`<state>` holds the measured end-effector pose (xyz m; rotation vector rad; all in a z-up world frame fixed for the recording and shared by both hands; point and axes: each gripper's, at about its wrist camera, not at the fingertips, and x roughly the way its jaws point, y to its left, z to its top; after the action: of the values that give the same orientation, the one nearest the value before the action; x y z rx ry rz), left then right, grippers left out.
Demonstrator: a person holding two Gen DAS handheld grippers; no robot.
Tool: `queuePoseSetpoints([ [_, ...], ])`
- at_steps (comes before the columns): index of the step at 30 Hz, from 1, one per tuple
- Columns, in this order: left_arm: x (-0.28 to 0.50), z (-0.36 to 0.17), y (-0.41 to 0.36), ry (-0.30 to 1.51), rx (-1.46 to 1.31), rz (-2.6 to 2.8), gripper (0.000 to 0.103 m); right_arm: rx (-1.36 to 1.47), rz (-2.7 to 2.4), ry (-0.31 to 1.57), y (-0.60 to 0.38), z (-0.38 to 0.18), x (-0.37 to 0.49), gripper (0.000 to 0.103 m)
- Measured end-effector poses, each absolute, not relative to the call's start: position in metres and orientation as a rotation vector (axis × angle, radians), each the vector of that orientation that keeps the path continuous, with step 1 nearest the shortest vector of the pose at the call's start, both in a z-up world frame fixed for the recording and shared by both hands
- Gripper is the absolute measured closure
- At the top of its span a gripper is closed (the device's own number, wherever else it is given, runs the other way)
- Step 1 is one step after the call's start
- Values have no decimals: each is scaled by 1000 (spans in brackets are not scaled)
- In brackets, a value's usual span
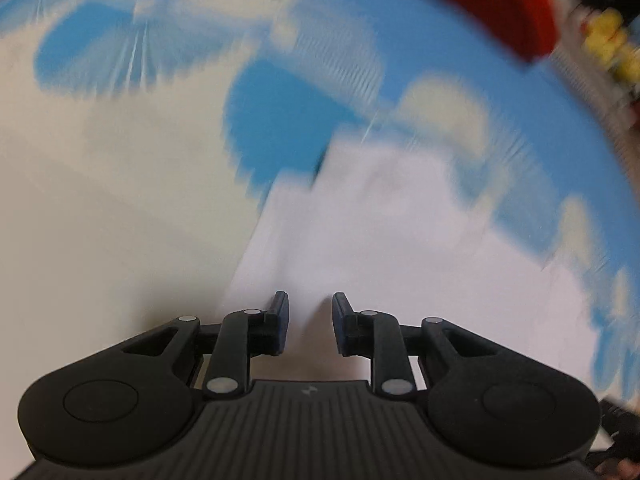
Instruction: Fold small clothes
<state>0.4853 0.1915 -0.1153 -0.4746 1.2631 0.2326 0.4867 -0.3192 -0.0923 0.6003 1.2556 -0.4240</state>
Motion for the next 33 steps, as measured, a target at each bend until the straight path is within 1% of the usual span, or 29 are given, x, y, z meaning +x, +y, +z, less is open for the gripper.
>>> queuePoseSetpoints([
  [1, 484, -125, 194, 1294, -487, 253, 77, 603, -429, 1259, -319, -93, 486, 31],
  [2, 482, -124, 196, 1281, -503, 261, 76, 606, -429, 1260, -320, -93, 486, 31],
  [4, 483, -112, 193, 1270, -485, 262, 76, 614, -434, 1261, -321, -90, 483, 31],
  [6, 484, -97, 187, 1210, -448, 224, 71, 630, -443, 1259, -324, -89, 481, 31],
  [8, 484, -99, 179, 1189, -425, 181, 65, 638, -447, 1255, -328, -93, 477, 30],
  [9, 482, -109, 177, 1222, -419, 179, 62, 634, -442, 1250, -329, -95, 476, 29],
  [10, 481, -121, 176, 1279, -416, 195, 63, 625, -437, 1244, -329, -97, 475, 28],
  [12, 478, -121, 172, 1283, -371, 199, 62, 623, -436, 1229, -329, -97, 472, 28],
  [14, 472, -99, 165, 1284, -310, 197, 62, 654, -459, 1225, -331, -90, 466, 29],
  [15, 466, -85, 165, 1239, -312, 181, 62, 667, -471, 1219, -333, -84, 463, 30],
  [17, 447, -53, 165, 1179, -327, 164, 62, 655, -497, 1178, -337, -60, 449, 37],
  [19, 430, -27, 164, 1145, -337, 151, 62, 652, -474, 1125, -341, -33, 433, 37],
  [24, 362, 39, 146, 992, -222, 80, 62, 615, -343, 983, -354, 35, 373, 36],
  [26, 328, 51, 140, 939, -200, 34, 63, 581, -234, 952, -357, 53, 341, 33],
  [28, 294, 51, 138, 891, -178, -16, 63, 545, -136, 929, -358, 60, 310, 33],
  [29, 276, 49, 138, 882, -168, -34, 64, 512, -98, 919, -357, 60, 291, 32],
  [31, 250, 31, 138, 905, -151, -52, 75, 451, -64, 917, -354, 53, 259, 32],
  [32, 238, 20, 141, 929, -154, -48, 83, 433, -57, 923, -354, 45, 247, 32],
  [33, 229, 7, 144, 955, -172, -38, 85, 419, -51, 939, -355, 36, 238, 32],
])
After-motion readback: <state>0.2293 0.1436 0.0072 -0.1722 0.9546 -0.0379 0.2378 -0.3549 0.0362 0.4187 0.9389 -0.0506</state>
